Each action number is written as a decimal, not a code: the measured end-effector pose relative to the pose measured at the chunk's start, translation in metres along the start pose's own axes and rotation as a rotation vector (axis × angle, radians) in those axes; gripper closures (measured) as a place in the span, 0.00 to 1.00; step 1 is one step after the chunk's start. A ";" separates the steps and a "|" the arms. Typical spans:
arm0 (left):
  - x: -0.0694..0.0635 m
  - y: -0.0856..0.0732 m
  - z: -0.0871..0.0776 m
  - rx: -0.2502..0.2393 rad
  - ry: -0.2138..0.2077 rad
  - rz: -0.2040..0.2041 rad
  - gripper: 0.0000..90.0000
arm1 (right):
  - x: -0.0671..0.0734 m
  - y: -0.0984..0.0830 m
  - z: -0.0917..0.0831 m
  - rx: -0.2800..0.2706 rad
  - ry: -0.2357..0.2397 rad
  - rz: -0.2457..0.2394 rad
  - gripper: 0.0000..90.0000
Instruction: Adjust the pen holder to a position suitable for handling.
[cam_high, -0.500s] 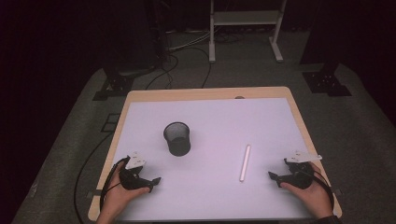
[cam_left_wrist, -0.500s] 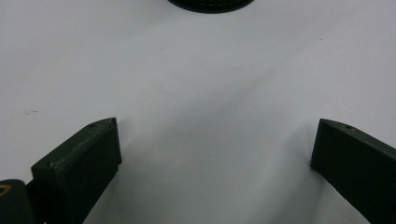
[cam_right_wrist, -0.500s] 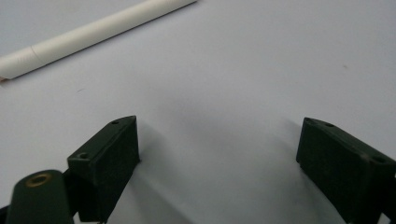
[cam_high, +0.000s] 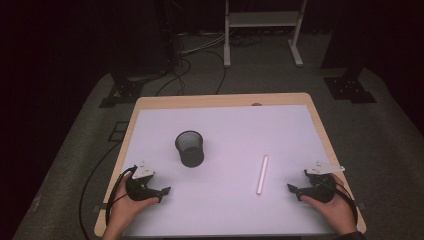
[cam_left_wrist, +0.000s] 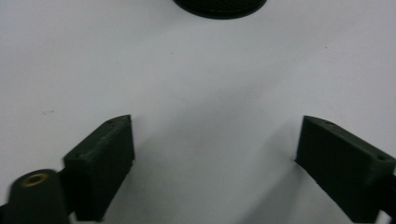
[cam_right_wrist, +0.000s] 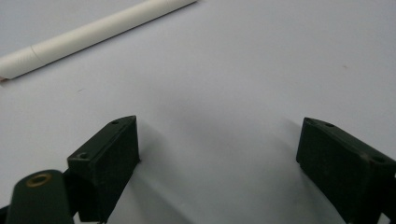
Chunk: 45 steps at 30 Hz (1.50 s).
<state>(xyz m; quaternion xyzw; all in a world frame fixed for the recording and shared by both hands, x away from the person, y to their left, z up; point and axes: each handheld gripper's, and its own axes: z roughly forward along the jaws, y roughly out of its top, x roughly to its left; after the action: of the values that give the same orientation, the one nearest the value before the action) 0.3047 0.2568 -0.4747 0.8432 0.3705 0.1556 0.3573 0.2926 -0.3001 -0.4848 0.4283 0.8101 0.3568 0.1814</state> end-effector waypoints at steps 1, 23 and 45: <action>0.000 0.001 -0.001 -0.002 -0.006 -0.006 0.14 | 0.000 0.000 0.000 0.000 0.001 0.001 0.13; 0.006 0.029 -0.010 -0.032 -0.005 -0.020 0.18 | 0.000 0.000 0.000 0.000 0.003 0.003 0.13; 0.008 0.061 -0.016 -0.039 -0.029 -0.020 0.25 | -0.001 0.000 0.000 0.001 0.004 0.005 0.14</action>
<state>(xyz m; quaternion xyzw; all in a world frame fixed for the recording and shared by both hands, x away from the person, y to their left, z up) 0.3334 0.2420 -0.4201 0.8343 0.3706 0.1470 0.3807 0.2930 -0.3008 -0.4847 0.4296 0.8096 0.3578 0.1789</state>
